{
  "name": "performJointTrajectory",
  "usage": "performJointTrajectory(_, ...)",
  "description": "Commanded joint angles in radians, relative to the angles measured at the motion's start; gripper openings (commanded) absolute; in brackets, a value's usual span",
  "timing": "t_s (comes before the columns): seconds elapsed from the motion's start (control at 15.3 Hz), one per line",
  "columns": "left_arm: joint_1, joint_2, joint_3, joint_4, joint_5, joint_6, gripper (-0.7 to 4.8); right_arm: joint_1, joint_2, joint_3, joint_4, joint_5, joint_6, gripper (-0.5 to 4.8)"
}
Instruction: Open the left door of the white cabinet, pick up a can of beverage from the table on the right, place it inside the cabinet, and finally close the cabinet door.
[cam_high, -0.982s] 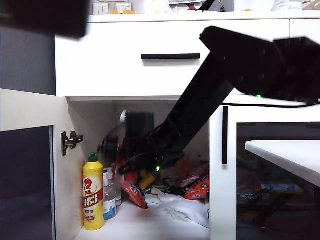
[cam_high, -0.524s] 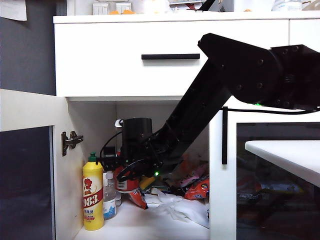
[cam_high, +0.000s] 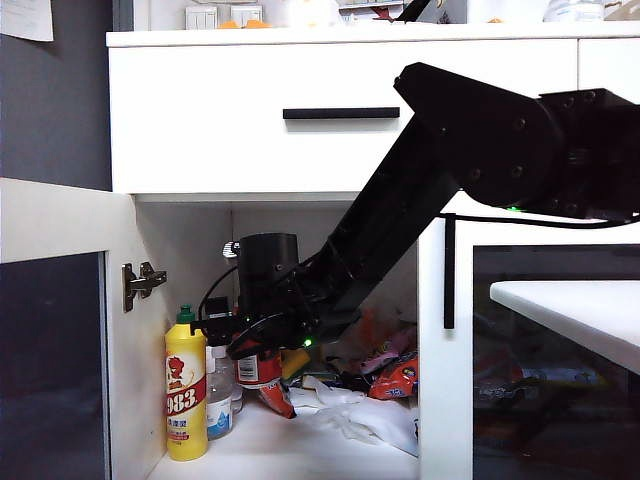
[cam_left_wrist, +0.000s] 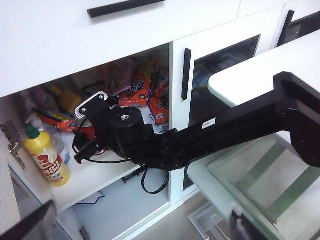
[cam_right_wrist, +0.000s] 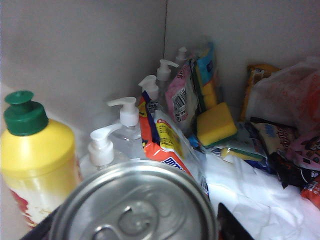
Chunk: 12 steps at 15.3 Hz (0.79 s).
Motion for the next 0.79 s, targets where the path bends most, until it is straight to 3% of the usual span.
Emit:
performJointTrajectory(0.07, 0.003, -0.002, 0.003, 0.010, -0.003, 0.003, 4.79, 0.004, -0.020, 0.013, 0.073, 0.003, 0.003, 3.35)
performJointTrajectory(0.65, 0.003, -0.002, 0.003, 0.010, -0.003, 0.003, 4.79, -0.001, -0.020, 0.015, 0.077, 0.010, 0.032, 3.36)
performJointTrajectory(0.72, 0.003, -0.003, 0.003, 0.010, -0.003, 0.003, 4.79, -0.001, -0.020, 0.015, 0.077, 0.011, 0.033, 3.55)
performJointTrajectory(0.79, 0.003, -0.003, 0.003, 0.010, -0.003, 0.003, 4.79, -0.001, -0.020, 0.015, 0.077, 0.011, 0.033, 4.68)
